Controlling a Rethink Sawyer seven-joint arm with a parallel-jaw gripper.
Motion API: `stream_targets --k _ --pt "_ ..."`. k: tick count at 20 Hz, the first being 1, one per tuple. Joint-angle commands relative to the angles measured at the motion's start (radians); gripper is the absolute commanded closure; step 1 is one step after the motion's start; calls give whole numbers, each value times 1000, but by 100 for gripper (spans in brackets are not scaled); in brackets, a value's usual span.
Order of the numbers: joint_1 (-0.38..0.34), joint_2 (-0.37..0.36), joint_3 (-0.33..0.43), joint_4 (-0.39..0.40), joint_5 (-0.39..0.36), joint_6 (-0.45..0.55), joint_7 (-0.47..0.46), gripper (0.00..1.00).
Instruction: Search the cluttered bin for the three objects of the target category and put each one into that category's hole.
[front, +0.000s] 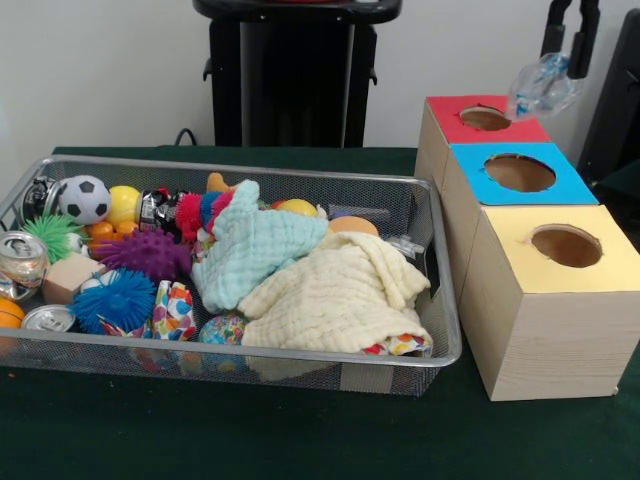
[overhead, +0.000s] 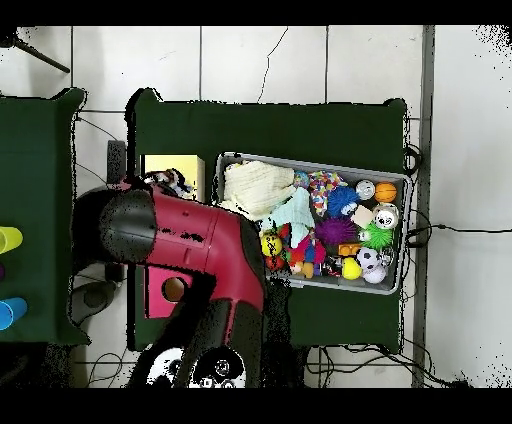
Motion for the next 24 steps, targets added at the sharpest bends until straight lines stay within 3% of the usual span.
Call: stream_targets --k 1,10,24 --pt "7 56 -43 30 -47 15 196 100" --pt "-18 59 38 147 55 -107 208 100" --pt "-7 80 38 192 100 -143 198 100"
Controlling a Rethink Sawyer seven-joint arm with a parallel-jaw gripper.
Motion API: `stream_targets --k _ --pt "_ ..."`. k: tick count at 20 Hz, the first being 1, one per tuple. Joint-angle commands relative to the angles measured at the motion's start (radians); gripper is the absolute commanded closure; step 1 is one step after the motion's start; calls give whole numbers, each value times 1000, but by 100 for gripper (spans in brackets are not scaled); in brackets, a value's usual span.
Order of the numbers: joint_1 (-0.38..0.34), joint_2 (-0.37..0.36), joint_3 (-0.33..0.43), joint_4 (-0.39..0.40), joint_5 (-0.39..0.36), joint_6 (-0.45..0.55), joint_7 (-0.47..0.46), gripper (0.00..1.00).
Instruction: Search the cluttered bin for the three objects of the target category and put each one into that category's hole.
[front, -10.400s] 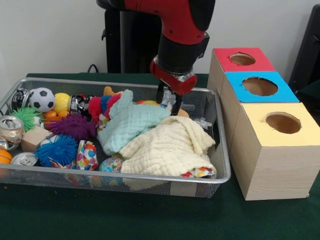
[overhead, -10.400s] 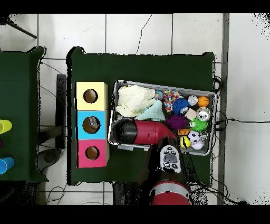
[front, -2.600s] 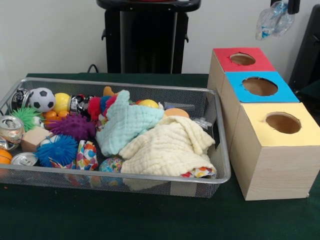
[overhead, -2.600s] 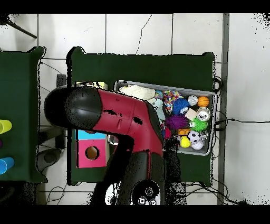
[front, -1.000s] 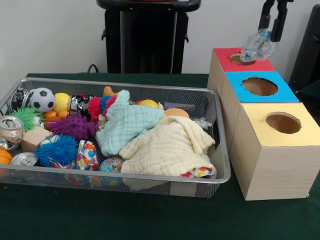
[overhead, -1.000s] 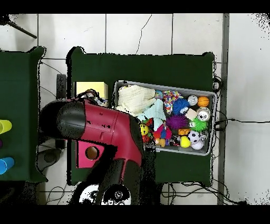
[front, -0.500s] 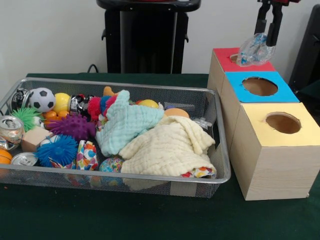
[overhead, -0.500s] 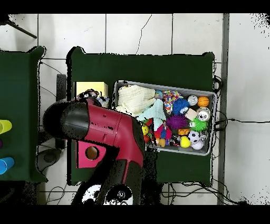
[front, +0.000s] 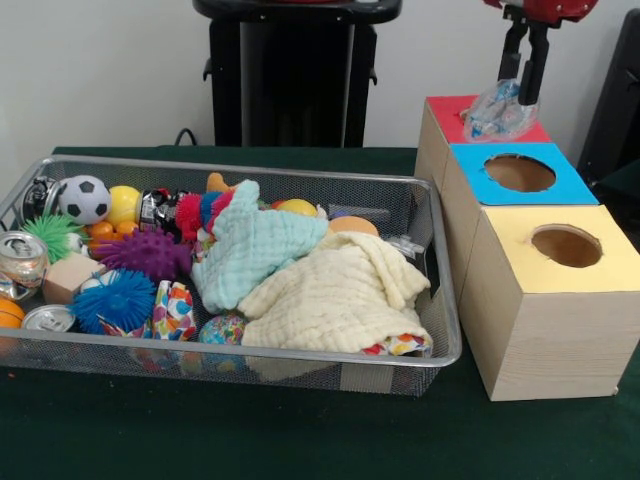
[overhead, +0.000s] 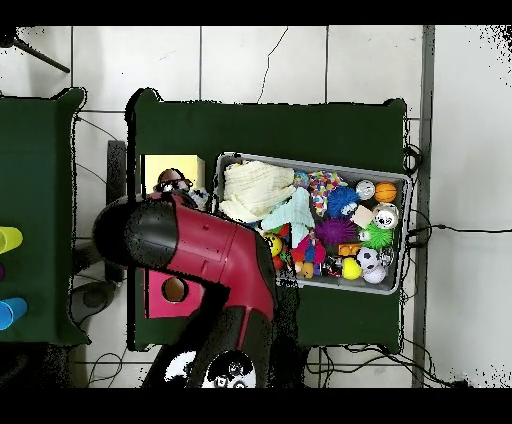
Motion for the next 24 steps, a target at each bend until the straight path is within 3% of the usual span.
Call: stream_targets --k 1,7,11,14,19,24 --pt "-9 56 69 119 42 -51 200 100" --pt "9 68 53 115 56 -22 233 100" --pt "56 93 12 95 82 14 339 100" --pt "116 135 -67 46 81 92 448 100" --pt "181 184 -173 -7 85 189 537 100" --pt "151 184 -162 30 84 137 473 100"
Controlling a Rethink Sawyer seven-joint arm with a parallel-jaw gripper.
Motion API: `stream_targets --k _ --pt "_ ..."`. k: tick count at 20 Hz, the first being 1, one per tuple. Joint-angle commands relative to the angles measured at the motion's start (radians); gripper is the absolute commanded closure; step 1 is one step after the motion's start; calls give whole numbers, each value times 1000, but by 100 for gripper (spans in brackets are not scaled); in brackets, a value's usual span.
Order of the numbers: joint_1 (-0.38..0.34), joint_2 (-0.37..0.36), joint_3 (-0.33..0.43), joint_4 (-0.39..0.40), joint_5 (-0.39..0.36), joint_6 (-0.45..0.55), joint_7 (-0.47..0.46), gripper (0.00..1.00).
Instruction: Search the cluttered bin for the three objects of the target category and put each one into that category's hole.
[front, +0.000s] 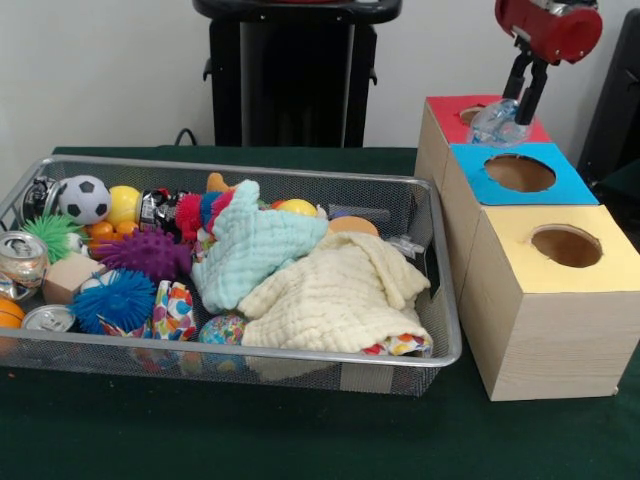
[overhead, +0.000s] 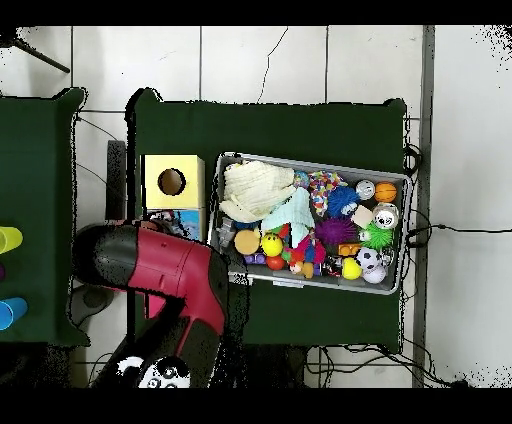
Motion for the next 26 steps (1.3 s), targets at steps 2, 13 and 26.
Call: stream_targets --k 2,13,26 --pt "-44 55 -11 28 38 62 287 100" --pt "-80 -36 57 85 75 -13 223 100" --pt "7 54 -38 -54 52 69 346 100"
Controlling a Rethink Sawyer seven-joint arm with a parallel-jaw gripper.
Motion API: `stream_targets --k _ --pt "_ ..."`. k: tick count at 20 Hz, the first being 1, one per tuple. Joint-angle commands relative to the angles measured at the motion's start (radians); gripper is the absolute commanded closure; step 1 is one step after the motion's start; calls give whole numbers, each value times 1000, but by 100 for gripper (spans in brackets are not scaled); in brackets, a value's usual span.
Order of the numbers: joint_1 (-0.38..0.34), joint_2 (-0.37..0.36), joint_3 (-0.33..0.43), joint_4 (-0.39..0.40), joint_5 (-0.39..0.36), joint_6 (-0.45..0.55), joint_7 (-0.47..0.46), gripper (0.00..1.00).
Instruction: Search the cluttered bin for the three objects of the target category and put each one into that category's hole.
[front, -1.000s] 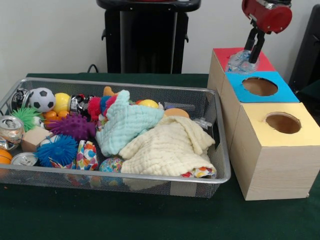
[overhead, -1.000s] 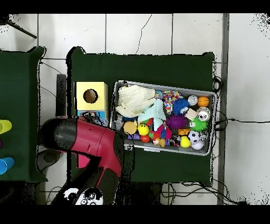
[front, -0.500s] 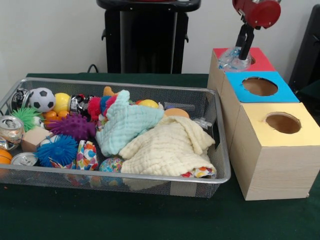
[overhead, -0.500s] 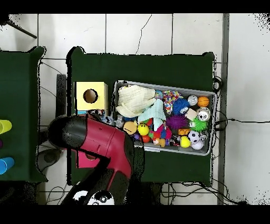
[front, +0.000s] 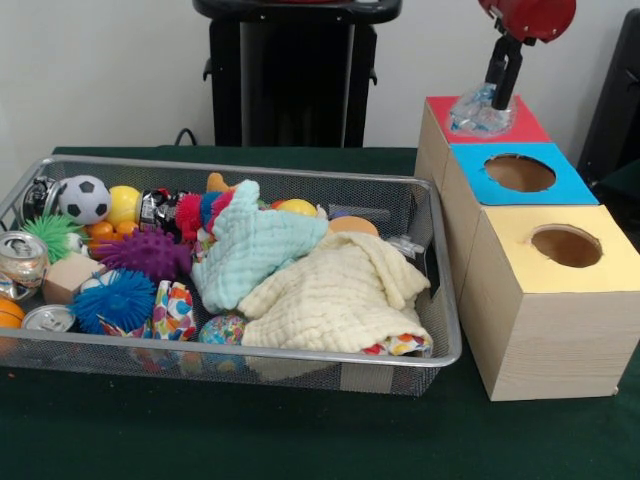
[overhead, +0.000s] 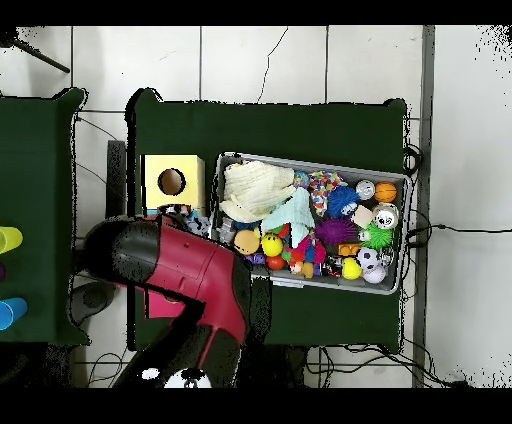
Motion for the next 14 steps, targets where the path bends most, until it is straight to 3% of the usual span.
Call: stream_targets --k 1,8,14 --pt "38 81 -11 -60 9 68 313 100" --pt "35 88 6 -53 67 42 316 100" --pt "37 90 -20 -38 65 57 306 100"
